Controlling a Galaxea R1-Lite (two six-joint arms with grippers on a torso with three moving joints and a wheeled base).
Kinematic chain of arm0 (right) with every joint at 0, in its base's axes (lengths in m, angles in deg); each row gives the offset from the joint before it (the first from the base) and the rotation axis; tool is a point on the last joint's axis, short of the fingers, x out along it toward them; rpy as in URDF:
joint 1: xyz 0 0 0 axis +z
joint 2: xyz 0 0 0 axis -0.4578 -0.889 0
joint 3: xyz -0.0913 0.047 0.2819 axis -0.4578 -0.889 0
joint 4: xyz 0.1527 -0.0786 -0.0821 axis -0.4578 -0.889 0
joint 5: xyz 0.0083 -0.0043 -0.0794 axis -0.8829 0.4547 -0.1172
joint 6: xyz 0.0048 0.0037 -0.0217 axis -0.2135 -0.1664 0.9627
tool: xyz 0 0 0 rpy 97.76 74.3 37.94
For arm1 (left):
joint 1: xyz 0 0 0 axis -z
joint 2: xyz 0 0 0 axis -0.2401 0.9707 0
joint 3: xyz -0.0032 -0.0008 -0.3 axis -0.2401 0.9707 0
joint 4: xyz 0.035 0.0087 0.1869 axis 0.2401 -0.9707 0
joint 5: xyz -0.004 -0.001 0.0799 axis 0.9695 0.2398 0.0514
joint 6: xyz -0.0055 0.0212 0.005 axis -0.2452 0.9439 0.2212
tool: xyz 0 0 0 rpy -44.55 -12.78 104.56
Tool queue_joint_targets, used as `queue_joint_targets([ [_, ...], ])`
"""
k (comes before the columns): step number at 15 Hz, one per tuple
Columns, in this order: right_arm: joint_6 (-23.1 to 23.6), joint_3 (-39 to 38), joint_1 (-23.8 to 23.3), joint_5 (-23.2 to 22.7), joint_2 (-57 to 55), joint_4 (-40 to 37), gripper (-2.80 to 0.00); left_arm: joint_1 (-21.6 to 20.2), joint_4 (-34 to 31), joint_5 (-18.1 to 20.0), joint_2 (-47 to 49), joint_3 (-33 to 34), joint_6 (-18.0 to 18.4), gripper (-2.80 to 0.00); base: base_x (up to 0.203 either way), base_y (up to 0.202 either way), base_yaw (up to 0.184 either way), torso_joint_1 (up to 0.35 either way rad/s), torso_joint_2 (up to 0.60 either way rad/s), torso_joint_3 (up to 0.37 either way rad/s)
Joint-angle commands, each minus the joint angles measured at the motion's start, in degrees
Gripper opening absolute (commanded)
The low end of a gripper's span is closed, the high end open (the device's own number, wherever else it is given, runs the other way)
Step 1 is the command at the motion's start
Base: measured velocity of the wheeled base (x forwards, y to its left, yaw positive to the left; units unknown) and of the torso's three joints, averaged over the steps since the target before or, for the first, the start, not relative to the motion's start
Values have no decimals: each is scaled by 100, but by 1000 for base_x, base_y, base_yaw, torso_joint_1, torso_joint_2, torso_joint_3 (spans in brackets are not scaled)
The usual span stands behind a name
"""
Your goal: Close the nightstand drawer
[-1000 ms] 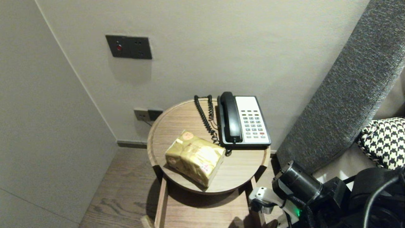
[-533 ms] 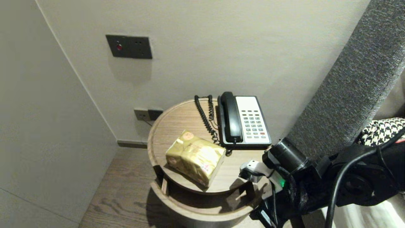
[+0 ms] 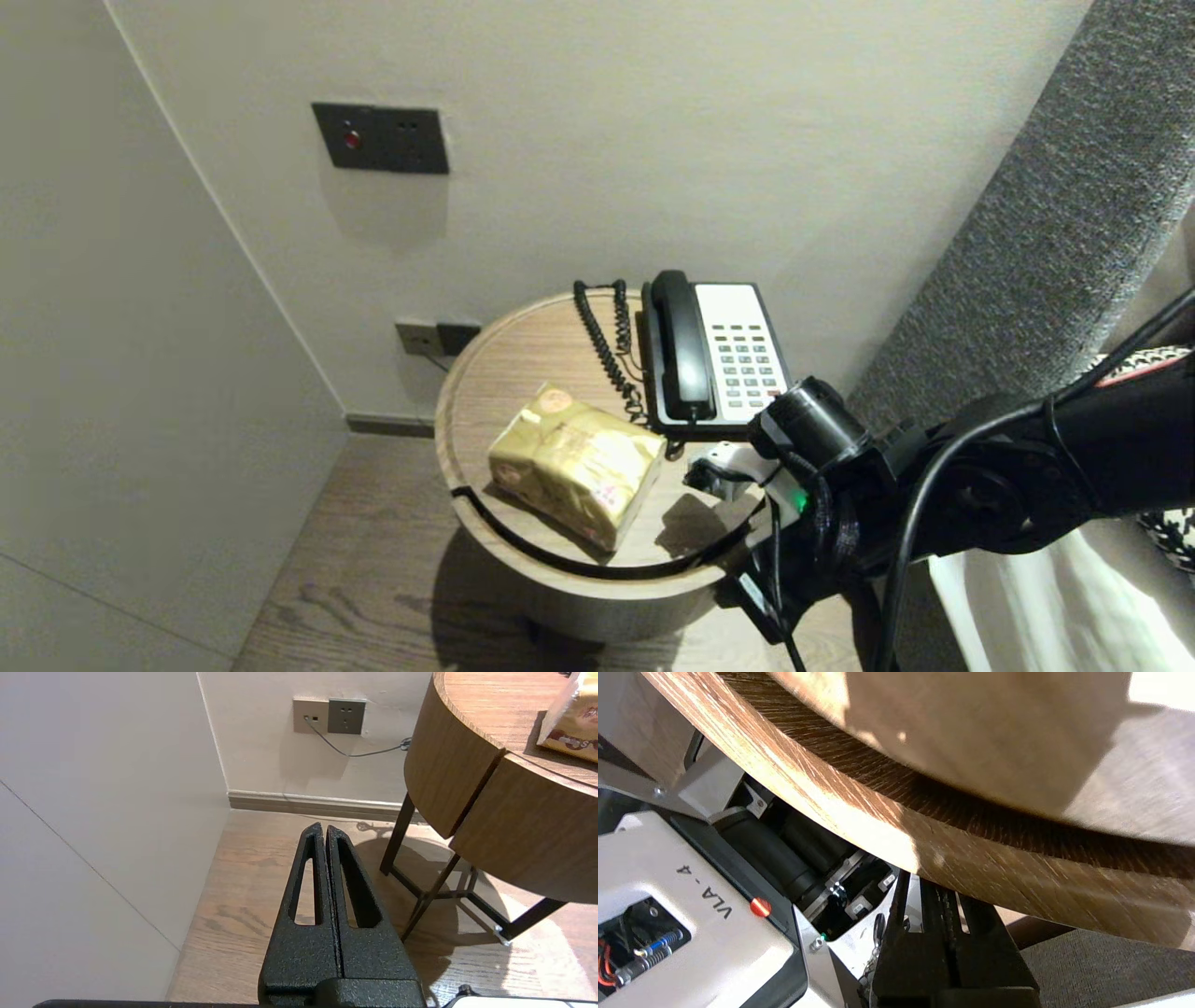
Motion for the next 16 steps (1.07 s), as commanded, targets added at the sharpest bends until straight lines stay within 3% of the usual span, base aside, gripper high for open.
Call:
queue_joint_targets([
  [1,5,117,-72,-3,-55,-11,-280,1,2,-4,-4,0,3,-280,0,0,0,0,0,0],
  [8,-13,403,-92,-3,-128,-230,-280,0,2,-4,-4,0,3,-280,0,0,0,0,0,0],
  [16,-57,-206,-22,-20,-46,-222,-280,-8,2,-4,-4,0,3,-280,0,0,0,0,0,0],
])
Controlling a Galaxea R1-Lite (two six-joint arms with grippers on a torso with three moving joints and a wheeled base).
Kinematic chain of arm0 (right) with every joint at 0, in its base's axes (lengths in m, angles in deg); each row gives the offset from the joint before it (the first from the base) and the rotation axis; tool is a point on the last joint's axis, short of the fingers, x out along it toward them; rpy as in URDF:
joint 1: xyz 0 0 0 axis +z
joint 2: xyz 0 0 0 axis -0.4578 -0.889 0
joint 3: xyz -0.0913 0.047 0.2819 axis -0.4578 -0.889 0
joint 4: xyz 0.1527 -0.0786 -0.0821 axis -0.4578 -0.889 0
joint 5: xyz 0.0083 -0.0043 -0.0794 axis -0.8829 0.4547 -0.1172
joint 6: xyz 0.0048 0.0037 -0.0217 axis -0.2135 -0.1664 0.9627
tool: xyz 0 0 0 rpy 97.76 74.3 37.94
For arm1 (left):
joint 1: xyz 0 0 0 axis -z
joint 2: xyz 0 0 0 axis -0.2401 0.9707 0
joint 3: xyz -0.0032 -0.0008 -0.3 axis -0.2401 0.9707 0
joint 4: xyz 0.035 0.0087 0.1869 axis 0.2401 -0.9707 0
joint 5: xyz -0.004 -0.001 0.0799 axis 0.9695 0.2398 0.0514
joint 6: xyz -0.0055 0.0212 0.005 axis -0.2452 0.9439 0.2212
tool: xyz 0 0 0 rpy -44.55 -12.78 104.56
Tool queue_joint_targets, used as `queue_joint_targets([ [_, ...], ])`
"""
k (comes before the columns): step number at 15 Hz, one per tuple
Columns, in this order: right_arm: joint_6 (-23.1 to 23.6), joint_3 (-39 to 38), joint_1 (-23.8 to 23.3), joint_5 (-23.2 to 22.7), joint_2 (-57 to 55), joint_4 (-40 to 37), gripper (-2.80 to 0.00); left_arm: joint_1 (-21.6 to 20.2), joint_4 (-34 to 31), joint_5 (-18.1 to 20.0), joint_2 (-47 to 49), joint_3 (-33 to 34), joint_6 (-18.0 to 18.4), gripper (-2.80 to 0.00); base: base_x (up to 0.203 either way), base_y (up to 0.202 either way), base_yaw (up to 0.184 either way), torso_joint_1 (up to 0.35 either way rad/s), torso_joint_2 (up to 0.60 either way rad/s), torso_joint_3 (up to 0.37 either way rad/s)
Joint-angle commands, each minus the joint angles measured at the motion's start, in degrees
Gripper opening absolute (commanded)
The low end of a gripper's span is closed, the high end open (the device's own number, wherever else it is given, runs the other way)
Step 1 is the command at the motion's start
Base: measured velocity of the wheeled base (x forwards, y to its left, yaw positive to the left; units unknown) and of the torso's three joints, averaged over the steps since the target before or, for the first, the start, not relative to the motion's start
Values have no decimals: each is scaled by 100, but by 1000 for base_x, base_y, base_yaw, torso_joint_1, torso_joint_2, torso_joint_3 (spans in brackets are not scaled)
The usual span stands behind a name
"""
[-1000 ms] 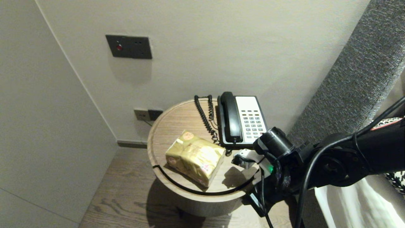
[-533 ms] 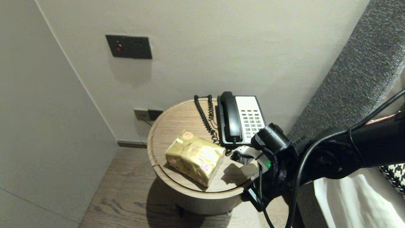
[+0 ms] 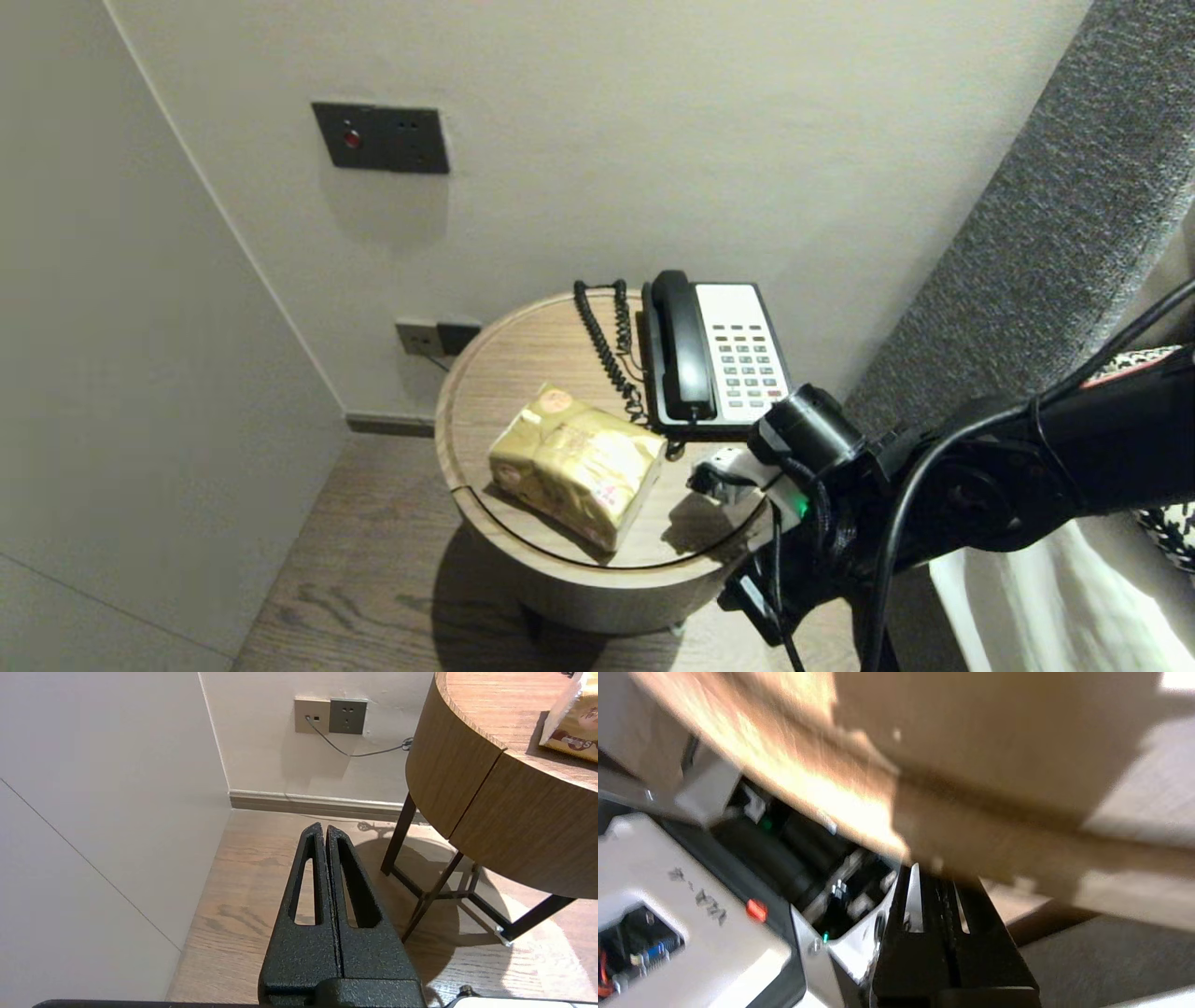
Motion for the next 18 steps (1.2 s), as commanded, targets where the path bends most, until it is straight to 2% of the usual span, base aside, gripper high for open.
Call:
queue_joint_targets([
  [1,0,-220,22,-19,73,-29,-280,1,2,-2,-9,0,0,-280,0,0,0,0,0,0],
  [5,-4,-1138,-154,-11,374,49,-280,1,2,-2,-9,0,0,-280,0,0,0,0,0,0],
  [9,76,-1892,-1158,-9,445,579,-280,1,2,-2,-9,0,0,-280,0,0,0,0,0,0],
  [12,381,-2204,-2024,-7,469,765,-280,-2,2,-2,-9,0,0,-280,0,0,0,0,0,0],
  [18,1021,-2106,-3687,-3,698,911,-280,1,2,-2,-9,0,0,-280,0,0,0,0,0,0],
])
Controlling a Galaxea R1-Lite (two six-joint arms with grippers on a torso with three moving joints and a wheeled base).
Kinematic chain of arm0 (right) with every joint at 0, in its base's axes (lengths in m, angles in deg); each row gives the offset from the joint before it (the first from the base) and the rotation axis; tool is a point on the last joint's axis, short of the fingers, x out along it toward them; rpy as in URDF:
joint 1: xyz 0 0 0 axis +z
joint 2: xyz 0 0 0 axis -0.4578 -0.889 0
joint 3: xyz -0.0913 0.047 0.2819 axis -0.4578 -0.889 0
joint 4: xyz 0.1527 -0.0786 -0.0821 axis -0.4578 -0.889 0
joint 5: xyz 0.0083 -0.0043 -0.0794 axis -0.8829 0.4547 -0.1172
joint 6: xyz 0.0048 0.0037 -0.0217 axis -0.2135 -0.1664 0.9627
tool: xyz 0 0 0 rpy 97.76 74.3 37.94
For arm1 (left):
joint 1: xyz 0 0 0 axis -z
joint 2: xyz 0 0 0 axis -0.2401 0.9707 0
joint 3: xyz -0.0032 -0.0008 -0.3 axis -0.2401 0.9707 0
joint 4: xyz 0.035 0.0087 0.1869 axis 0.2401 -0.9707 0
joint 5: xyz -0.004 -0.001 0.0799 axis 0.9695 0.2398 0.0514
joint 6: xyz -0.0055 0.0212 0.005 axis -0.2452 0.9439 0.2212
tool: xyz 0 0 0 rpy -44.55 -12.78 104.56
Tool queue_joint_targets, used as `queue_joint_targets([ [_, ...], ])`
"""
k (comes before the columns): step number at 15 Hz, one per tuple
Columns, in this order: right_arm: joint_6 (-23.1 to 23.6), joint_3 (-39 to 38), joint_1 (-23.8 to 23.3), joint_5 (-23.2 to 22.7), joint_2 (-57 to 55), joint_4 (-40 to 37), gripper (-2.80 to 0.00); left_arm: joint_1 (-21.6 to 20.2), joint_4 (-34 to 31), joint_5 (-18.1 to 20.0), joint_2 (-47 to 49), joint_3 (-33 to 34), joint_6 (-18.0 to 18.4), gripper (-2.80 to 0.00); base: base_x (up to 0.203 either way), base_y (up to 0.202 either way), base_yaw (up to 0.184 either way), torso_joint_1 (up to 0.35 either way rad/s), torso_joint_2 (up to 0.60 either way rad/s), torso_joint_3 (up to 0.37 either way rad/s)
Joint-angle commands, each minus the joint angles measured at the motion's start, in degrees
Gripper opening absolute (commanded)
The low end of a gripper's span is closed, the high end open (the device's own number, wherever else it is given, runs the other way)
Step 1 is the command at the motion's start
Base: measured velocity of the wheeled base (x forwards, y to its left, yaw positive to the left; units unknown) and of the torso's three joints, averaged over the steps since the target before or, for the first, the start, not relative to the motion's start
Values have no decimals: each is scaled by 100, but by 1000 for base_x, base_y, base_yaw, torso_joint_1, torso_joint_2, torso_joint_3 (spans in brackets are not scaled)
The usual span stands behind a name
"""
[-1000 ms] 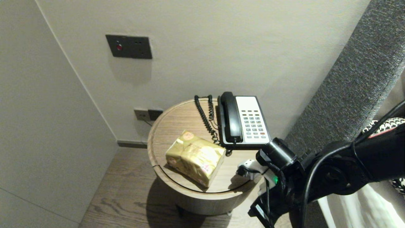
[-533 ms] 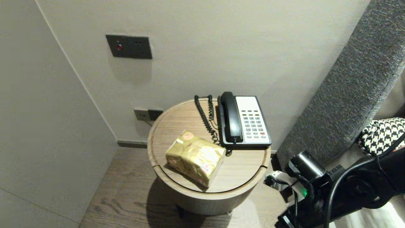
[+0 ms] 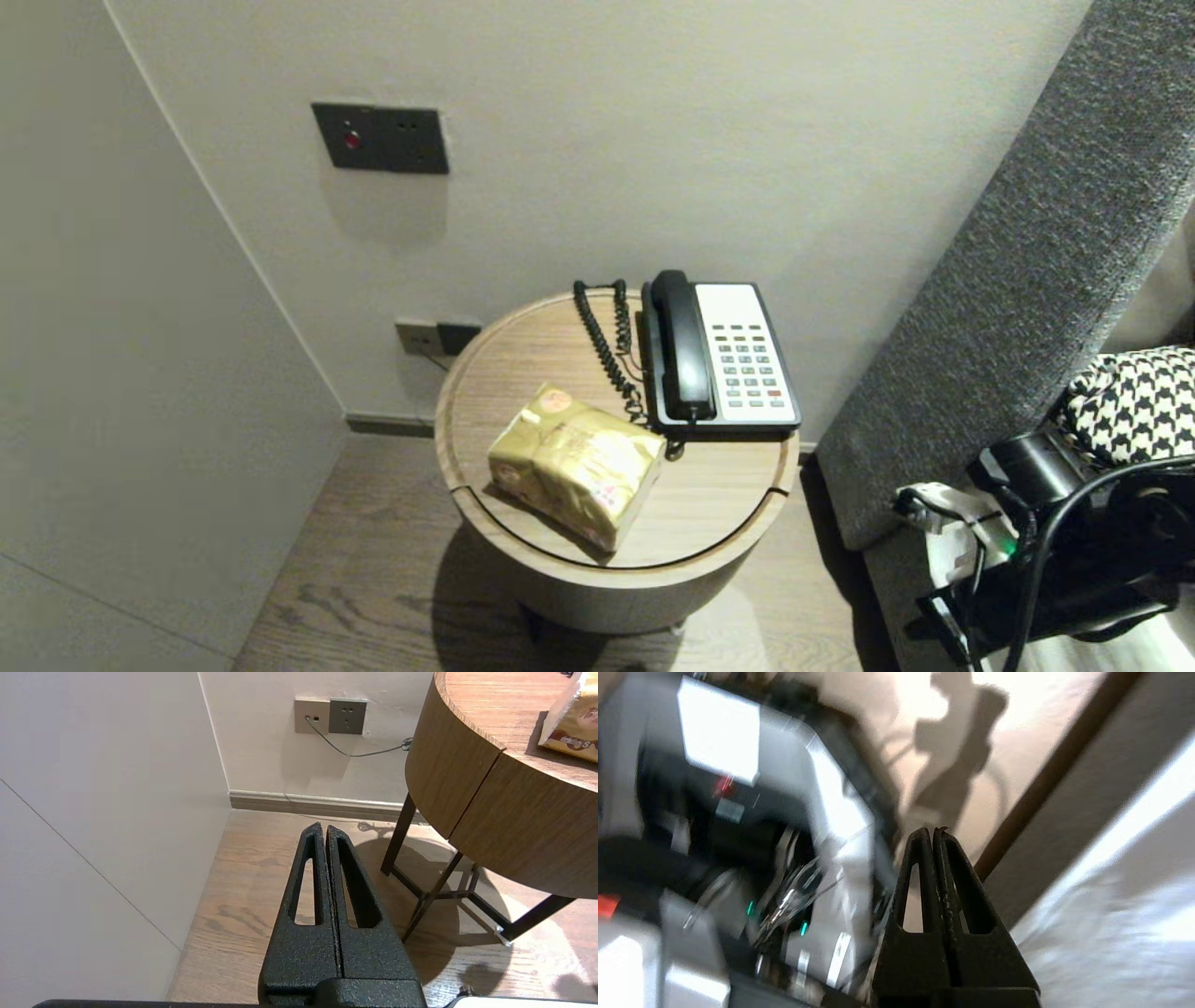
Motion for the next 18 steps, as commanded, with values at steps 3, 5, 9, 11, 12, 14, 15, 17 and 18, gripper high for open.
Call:
queue_joint_targets([
  [3,100,464,-1099,-13,236,235,-280,-2,2,-2,-9,0,3,-280,0,0,0,0,0,0],
  [5,132,880,-1480,-41,474,221,-280,-2,2,-2,-9,0,3,-280,0,0,0,0,0,0],
  [9,139,1429,-1695,-59,1046,184,-280,-2,2,-2,-9,0,-5,-280,0,0,0,0,0,0],
  [11,99,1565,-1702,-75,1359,186,-280,-2,2,-2,-9,0,3,-280,0,0,0,0,0,0],
  [12,5,1654,-1692,-87,1568,190,-280,-2,2,-2,-9,0,3,-280,0,0,0,0,0,0],
  [14,-267,1821,-1668,-95,1966,194,-280,-2,2,-2,-9,0,3,-280,0,0,0,0,0,0],
  [15,-411,1916,-1647,-96,2236,195,-280,-2,2,-2,-9,0,3,-280,0,0,0,0,0,0],
  [17,-576,2052,-1615,-102,2519,195,-280,-5,2,-2,-9,0,3,-280,0,0,0,0,0,0],
  [18,-599,2078,-1614,-113,2743,198,-280,-2,2,-2,-9,0,3,-280,0,0,0,0,0,0],
])
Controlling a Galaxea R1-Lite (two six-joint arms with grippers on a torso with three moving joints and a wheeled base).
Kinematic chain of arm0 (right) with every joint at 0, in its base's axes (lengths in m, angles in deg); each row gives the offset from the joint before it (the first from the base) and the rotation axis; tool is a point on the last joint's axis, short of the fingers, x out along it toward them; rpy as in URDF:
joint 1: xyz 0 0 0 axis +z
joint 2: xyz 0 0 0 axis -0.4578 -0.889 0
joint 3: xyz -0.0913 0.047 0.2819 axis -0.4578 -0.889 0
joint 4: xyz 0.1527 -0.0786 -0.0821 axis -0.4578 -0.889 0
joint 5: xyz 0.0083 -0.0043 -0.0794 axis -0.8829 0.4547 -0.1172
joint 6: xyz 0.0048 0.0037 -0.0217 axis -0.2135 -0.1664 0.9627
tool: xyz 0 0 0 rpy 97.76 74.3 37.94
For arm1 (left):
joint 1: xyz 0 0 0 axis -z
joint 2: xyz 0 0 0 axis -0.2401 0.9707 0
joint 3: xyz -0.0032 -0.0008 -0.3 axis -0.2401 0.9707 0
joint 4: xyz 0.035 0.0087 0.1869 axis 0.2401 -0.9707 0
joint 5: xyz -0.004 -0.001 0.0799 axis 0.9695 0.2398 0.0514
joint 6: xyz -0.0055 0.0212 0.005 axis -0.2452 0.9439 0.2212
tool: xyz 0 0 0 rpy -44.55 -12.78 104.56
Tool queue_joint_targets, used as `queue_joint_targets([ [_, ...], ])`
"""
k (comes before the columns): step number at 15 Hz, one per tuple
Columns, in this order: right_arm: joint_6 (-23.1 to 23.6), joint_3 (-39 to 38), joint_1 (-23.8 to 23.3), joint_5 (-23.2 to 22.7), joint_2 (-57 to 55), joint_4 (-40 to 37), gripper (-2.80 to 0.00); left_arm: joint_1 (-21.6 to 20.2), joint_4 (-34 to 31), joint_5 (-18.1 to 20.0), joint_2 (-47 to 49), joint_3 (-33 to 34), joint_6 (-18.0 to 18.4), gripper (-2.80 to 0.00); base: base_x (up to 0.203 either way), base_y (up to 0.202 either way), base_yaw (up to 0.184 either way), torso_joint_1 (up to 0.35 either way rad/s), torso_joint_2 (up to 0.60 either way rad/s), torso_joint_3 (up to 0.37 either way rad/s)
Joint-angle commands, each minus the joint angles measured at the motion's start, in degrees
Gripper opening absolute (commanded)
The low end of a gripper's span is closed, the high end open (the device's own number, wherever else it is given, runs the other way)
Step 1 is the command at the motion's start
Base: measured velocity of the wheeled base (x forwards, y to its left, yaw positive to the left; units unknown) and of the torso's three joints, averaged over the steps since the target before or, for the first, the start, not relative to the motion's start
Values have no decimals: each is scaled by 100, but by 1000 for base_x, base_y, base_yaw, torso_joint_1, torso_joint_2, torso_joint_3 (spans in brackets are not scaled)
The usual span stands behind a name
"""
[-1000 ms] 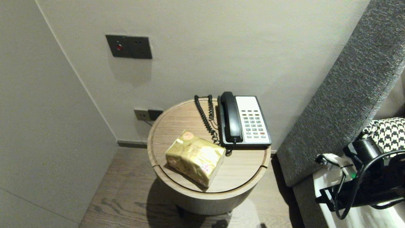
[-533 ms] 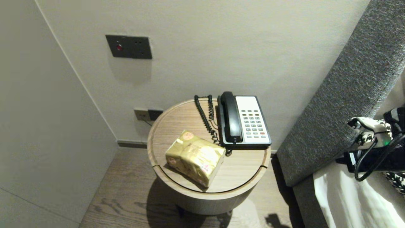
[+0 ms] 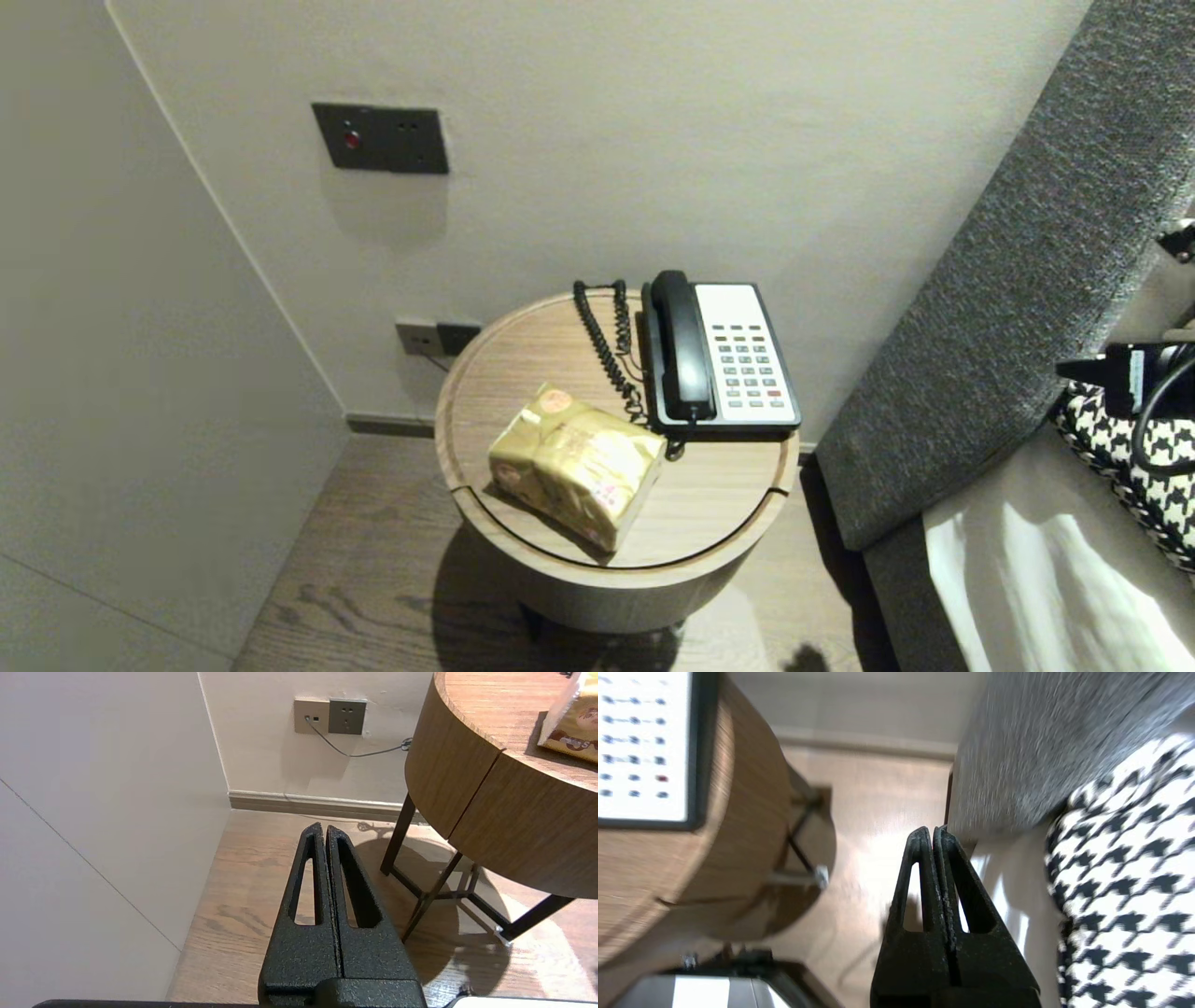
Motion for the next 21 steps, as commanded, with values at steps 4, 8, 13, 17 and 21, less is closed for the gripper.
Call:
queue_joint_targets([
  [4,-397,160,4,-51,1602,29,-280,0,2,-4,-9,0,-2,-280,0,0,0,0,0,0],
  [8,-827,-177,0,-41,2723,24,-280,-8,2,-4,-9,0,-10,-280,0,0,0,0,0,0],
  [13,-897,-1388,9,-37,3937,49,-280,-8,2,-4,-9,0,-2,-280,0,0,0,0,0,0],
  [17,-899,-2401,46,-49,4639,41,-280,-8,-2,-4,-9,0,-2,-280,0,0,0,0,0,0],
  [21,-899,-3641,52,-57,5360,20,-280,-3,2,-4,-9,0,-2,-280,0,0,0,0,0,0],
])
